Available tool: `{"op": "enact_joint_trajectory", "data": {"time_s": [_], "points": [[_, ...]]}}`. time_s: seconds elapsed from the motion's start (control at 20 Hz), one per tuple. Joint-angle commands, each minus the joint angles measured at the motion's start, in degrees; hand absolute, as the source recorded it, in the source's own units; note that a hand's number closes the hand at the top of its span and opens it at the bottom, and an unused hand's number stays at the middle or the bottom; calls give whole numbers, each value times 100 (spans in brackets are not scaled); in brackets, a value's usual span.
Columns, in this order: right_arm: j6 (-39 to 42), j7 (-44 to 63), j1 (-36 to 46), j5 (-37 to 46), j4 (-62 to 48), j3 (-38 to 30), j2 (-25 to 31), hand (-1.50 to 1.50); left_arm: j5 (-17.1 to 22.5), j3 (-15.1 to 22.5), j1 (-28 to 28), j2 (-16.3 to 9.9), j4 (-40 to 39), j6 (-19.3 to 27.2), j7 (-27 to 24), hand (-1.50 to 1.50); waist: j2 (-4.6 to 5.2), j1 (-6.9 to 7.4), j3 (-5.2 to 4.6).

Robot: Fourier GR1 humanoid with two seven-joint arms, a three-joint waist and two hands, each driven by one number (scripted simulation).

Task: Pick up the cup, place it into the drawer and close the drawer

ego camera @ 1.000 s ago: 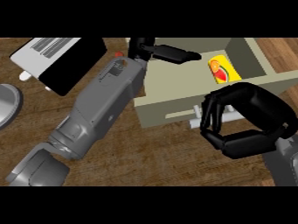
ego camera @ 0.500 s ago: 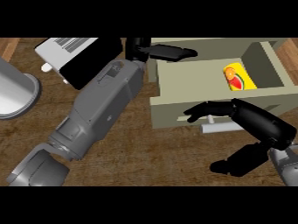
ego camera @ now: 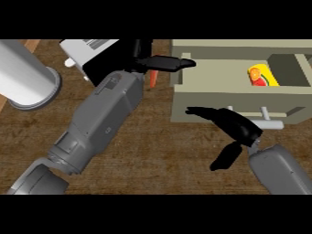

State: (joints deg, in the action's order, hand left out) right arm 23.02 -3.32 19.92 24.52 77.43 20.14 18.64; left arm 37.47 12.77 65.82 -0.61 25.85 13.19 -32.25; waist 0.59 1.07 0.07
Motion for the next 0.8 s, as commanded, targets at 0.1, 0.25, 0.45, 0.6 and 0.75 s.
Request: {"op": "enact_joint_trajectory", "data": {"time_s": [0.1,0.25,0.45,0.6,0.75], "points": [[-423,-800,896,577,-2268,-138,-86,150,20,-10,-561,-163,608,-48,-11,-150,-23,365,6],[-1049,-1351,1147,748,-3258,-303,-280,150,39,-55,-693,-475,696,-286,100,-150,41,400,14],[-1186,-1742,2011,398,-3852,-967,-238,150,88,20,-1161,-621,1009,-697,184,-150,65,575,17],[-1424,-2052,2335,268,-4323,-1361,-9,150,78,26,-1254,-842,1191,-778,283,-150,88,640,24],[-1458,-2009,2935,217,-4762,-1608,130,150,95,56,-1376,-858,1364,-881,318,-150,132,780,25]]}}
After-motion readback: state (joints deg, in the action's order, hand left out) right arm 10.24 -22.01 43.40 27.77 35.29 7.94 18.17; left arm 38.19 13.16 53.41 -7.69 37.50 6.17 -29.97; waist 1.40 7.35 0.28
